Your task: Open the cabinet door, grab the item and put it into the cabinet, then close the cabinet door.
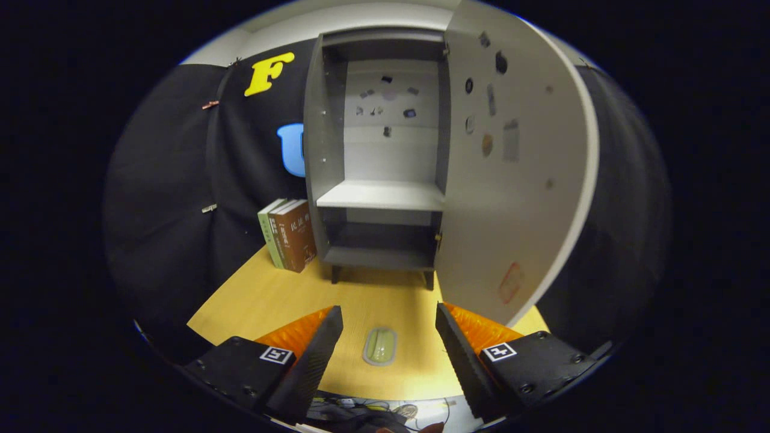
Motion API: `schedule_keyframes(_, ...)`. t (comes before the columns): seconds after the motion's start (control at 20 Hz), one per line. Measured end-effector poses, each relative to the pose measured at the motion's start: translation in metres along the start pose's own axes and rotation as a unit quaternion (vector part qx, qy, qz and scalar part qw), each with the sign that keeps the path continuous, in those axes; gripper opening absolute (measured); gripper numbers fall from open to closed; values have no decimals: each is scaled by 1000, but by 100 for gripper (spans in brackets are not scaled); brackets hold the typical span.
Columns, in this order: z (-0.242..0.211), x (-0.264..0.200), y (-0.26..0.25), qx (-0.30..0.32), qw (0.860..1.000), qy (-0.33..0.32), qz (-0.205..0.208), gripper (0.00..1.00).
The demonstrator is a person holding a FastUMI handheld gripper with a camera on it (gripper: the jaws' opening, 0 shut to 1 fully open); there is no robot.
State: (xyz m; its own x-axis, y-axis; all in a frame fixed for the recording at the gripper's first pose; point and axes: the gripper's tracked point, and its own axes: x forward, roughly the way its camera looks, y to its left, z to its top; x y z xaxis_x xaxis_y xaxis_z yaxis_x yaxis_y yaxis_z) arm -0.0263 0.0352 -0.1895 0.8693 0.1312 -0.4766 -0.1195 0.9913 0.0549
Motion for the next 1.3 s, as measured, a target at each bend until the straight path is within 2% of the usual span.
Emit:
schedule_keyframes(0.25, -88, 89, 14, -5, 997, 81, -2, 98)
schedule_keyframes(0.35, -112, 123, 15, 5, 995, 98, 0, 98)
schedule_keyframes(0.5, -147, 162, 5, 15, 991, 128, -18, 98)
schedule_keyframes(0.6, -168, 182, -2, 13, 989, 147, -31, 98)
schedule_keyframes(0.75, -194, 204, -6, 29, 984, 173, -35, 86)
schedule_keyframes(0.9, -216, 218, -12, 26, 979, 197, -49, 85)
schedule_keyframes(0.95, -228, 222, -12, 26, 976, 210, -49, 73)
schedule_keyframes(1.05, -222, 225, -9, 30, 976, 208, -53, 47)
schedule_keyframes(1.1, -215, 226, -13, 28, 979, 193, -66, 34)
schedule_keyframes(1.15, -221, 226, -19, 22, 975, 208, -79, 21)
schedule_keyframes(1.25, -218, 224, -19, 16, 975, 208, -78, 21)
schedule_keyframes(1.3, -218, 221, -19, 21, 975, 208, -79, 15)
